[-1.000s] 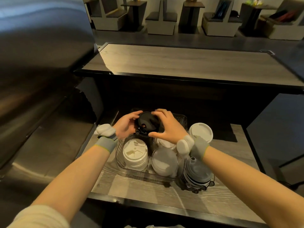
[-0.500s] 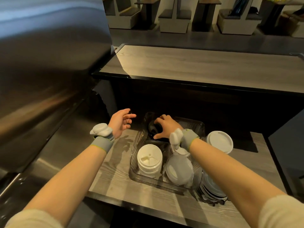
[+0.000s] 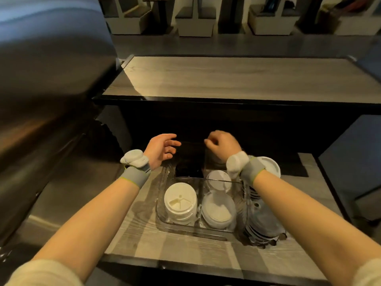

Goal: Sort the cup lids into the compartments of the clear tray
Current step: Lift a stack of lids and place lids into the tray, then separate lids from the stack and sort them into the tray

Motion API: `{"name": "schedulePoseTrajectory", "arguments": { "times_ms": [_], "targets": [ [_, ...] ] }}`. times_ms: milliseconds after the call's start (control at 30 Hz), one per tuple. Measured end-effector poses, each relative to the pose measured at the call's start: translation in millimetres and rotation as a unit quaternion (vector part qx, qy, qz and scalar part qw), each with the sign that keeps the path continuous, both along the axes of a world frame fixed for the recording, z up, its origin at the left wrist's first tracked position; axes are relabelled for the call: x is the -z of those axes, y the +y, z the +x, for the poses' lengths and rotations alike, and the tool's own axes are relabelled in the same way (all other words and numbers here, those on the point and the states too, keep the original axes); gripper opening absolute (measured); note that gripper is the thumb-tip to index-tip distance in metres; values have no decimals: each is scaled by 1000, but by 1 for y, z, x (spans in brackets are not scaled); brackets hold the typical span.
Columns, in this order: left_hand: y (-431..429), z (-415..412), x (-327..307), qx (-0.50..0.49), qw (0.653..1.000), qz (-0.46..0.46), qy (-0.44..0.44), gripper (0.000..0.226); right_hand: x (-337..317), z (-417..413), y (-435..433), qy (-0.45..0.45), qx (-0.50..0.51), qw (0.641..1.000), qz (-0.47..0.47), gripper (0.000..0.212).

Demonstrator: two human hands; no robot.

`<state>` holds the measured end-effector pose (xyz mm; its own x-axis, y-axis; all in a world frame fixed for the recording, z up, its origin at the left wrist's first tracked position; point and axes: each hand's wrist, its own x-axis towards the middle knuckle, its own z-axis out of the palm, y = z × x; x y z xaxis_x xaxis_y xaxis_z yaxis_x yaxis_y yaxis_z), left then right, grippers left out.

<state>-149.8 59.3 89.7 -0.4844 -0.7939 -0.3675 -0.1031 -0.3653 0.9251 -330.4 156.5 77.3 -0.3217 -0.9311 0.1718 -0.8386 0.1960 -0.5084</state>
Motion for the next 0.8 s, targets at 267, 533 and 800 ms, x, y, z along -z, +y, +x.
{"name": "schedulePoseTrajectory", "arguments": {
  "times_ms": [267, 533, 800],
  "targets": [
    [74, -68, -24, 307, 940, 97, -110, 32, -17, -61, 96, -139, 106, 984, 38, 43],
    [164, -101, -3, 470, 827, 217, -219, 45, 2, -83, 182, -183, 164, 965, 95, 48],
    [239, -88, 57, 297, 835, 407, -221, 92, 56, -69, 209, -344, 174, 888, 253, 58]
  ]
}}
